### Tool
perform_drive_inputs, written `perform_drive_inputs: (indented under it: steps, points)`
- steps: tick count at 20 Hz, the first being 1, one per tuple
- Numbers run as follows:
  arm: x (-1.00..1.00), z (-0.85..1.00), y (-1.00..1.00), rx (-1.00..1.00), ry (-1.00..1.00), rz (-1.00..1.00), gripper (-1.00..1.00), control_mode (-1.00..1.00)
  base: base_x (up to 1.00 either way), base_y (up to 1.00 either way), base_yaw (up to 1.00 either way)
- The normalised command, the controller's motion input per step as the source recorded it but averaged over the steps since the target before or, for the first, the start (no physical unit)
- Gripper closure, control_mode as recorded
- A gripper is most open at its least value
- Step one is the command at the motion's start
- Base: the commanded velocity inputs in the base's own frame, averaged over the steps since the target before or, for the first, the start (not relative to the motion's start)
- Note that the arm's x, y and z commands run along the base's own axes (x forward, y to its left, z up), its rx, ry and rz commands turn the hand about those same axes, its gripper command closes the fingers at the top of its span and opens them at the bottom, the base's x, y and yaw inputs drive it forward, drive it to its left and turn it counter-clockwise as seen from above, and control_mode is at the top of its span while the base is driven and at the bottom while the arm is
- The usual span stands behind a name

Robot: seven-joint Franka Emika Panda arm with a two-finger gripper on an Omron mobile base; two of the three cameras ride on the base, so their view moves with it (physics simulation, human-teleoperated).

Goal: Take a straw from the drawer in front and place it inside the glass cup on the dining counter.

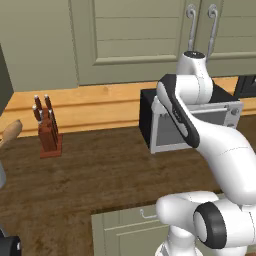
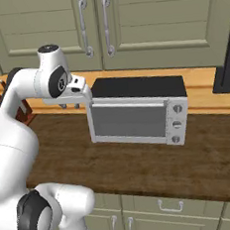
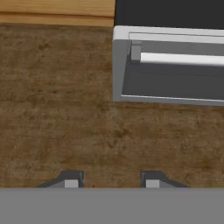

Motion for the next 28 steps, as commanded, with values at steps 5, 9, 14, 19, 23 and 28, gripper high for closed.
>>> perform_drive_inputs:
  steps: [5,9,14,19,23,28]
  points:
    - [0.0,0.0,0.0,0.0,0.0,0.0,-1.0,1.0,-0.04,0.0,0.0]
    - [0.0,0.0,0.0,0.0,0.0,0.0,-1.0,1.0,-0.77,-0.01,0.0]
    - [0.0,0.0,0.0,0.0,0.0,0.0,-1.0,1.0,-0.81,-0.29,0.05]
    - [0.0,0.0,0.0,0.0,0.0,0.0,-1.0,1.0,-0.08,-0.72,0.41]
    - [0.0,0.0,0.0,0.0,0.0,0.0,-1.0,1.0,0.0,-0.75,0.63]
    - [0.0,0.0,0.0,0.0,0.0,0.0,-1.0,1.0,0.0,-0.67,0.7]
